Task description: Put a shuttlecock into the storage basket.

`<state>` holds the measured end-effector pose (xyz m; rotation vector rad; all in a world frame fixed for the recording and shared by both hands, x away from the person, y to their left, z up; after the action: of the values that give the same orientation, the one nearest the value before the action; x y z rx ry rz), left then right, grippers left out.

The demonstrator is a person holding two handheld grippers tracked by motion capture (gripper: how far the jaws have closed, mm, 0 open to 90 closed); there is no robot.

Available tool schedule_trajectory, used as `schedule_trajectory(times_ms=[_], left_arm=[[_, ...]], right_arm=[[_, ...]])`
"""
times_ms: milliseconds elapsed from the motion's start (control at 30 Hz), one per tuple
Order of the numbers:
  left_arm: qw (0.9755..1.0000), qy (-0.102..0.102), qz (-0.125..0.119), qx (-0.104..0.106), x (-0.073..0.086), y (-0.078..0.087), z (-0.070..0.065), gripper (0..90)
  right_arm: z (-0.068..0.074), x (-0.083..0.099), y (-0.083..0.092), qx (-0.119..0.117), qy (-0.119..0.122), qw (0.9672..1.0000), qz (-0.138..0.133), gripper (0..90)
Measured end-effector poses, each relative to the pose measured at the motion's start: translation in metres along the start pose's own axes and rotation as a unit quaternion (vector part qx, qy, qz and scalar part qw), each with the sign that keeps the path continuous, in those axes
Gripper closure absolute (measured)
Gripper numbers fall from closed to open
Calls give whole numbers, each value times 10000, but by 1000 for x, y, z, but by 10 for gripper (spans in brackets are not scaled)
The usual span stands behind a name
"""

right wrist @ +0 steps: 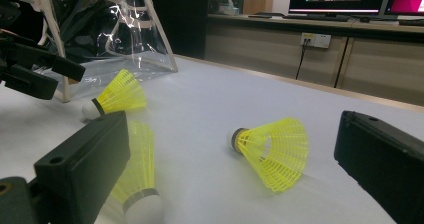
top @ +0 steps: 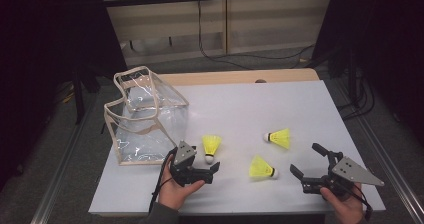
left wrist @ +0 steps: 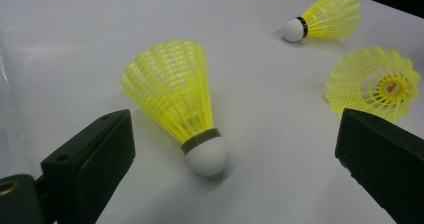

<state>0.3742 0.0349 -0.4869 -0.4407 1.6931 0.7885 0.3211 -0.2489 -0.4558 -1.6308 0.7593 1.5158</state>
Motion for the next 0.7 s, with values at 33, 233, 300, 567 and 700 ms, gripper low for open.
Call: schedule_trajectory(times_ms=[33,233,300,567,700], left_arm=[[10000,-1,42,-23,1,-1,0,24],[9996,92,176,-194,4,-5,5,35],[9994,100,226,-237,5,-6,6,43],[9987,79,404,-307,10,-11,7,90],[9979,102,485,-421,12,-12,11,107]], right_arm=[[0,0,0,-5,6,10000,-3,11],[0,0,0,-1,14,10000,-12,11],[-1,0,0,6,12,10000,-7,11],[-1,-1,0,10,18,10000,-25,11],[-1,-1,0,23,10,10000,-26,11]])
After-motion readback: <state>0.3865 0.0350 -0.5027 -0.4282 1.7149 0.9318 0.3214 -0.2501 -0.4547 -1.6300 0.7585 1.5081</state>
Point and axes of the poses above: each handheld gripper's, and its own axes: y roughly backward along the jaws, x roughly out of its underside, z roughly to its left, the point moved 10 cm from there along -y, roughly forward along the jaws, and after that the axes turned 15 degrees about -z, right-handed, at the moved point
